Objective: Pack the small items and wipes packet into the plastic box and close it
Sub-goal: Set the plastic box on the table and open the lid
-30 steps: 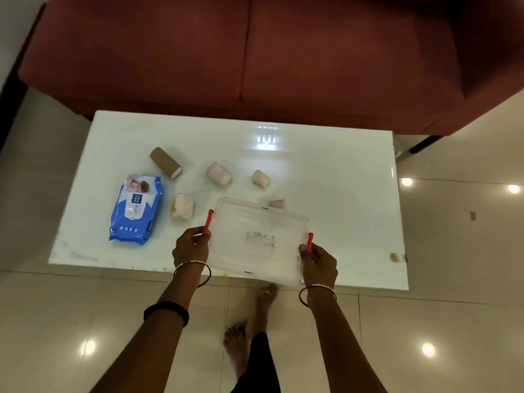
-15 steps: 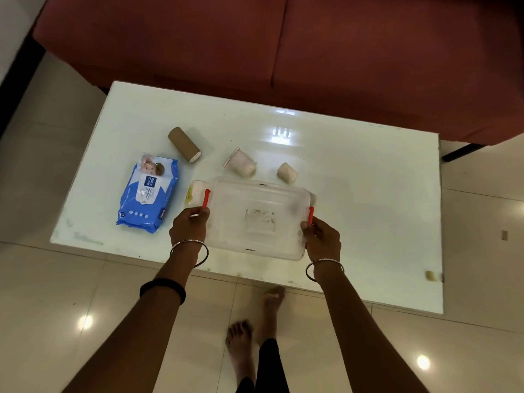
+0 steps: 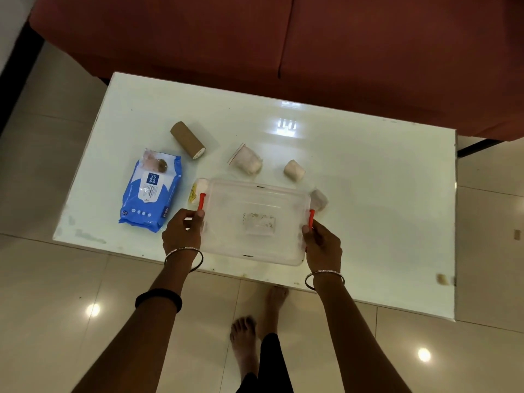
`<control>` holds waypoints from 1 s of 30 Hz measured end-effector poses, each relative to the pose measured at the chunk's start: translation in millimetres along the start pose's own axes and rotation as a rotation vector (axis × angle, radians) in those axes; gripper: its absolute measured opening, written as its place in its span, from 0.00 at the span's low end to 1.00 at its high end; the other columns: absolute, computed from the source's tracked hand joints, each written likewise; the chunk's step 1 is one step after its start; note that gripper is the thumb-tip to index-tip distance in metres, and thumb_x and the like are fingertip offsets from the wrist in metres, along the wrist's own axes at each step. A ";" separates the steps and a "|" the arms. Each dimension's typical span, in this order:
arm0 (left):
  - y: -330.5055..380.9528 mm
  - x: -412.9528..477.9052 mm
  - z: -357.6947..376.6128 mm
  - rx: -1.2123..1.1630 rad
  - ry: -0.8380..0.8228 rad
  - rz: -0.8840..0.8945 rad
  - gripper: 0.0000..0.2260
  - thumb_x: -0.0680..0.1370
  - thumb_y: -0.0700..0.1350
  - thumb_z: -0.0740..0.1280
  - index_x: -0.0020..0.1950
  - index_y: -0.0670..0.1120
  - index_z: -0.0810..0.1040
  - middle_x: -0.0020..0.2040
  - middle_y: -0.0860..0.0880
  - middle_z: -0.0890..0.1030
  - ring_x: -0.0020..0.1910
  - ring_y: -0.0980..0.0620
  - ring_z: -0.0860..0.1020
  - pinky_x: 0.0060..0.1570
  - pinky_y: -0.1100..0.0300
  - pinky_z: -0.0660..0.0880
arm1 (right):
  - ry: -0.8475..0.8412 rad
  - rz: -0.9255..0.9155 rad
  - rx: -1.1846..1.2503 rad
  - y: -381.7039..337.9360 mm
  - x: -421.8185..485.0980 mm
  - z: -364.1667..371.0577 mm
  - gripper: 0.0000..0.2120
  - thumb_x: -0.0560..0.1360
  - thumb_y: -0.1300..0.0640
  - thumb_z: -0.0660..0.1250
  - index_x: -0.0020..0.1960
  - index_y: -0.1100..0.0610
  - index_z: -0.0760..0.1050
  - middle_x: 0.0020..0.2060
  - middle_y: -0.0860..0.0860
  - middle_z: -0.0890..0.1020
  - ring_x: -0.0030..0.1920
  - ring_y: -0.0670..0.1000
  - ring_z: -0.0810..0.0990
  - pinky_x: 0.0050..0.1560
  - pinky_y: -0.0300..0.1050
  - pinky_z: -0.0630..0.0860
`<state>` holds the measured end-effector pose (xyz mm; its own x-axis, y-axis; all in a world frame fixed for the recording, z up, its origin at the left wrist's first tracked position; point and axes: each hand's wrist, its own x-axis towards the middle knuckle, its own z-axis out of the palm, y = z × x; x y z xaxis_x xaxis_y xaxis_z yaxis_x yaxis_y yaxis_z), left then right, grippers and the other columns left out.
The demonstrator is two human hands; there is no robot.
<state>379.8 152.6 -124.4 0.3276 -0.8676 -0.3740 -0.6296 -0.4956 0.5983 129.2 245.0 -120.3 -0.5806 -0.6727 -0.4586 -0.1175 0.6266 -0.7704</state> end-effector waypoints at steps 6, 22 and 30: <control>7.1 -5.4 2.8 0.035 0.084 0.018 0.14 0.77 0.54 0.64 0.48 0.44 0.78 0.47 0.43 0.84 0.44 0.47 0.79 0.46 0.58 0.68 | 0.098 -0.044 -0.233 -1.8 9.9 8.5 0.13 0.80 0.54 0.62 0.59 0.53 0.82 0.31 0.53 0.77 0.35 0.55 0.76 0.34 0.40 0.64; 1.5 -4.2 3.6 0.010 0.104 0.030 0.15 0.76 0.59 0.63 0.49 0.48 0.79 0.46 0.47 0.84 0.41 0.51 0.77 0.45 0.58 0.70 | 0.482 -0.005 -0.255 -9.8 -1.4 21.8 0.12 0.79 0.60 0.61 0.60 0.58 0.79 0.56 0.58 0.80 0.56 0.59 0.79 0.57 0.46 0.73; 9.1 -5.8 -1.3 0.049 0.098 0.053 0.14 0.77 0.55 0.64 0.49 0.46 0.80 0.44 0.45 0.85 0.43 0.44 0.81 0.43 0.60 0.68 | -0.251 -0.437 -0.746 -25.7 -30.8 70.9 0.46 0.75 0.34 0.57 0.79 0.58 0.38 0.79 0.53 0.37 0.79 0.54 0.34 0.78 0.52 0.38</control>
<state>373.1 153.0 -115.9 0.3588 -0.8935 -0.2702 -0.6806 -0.4485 0.5794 207.3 221.7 -117.8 -0.1783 -0.9224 -0.3425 -0.8299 0.3280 -0.4513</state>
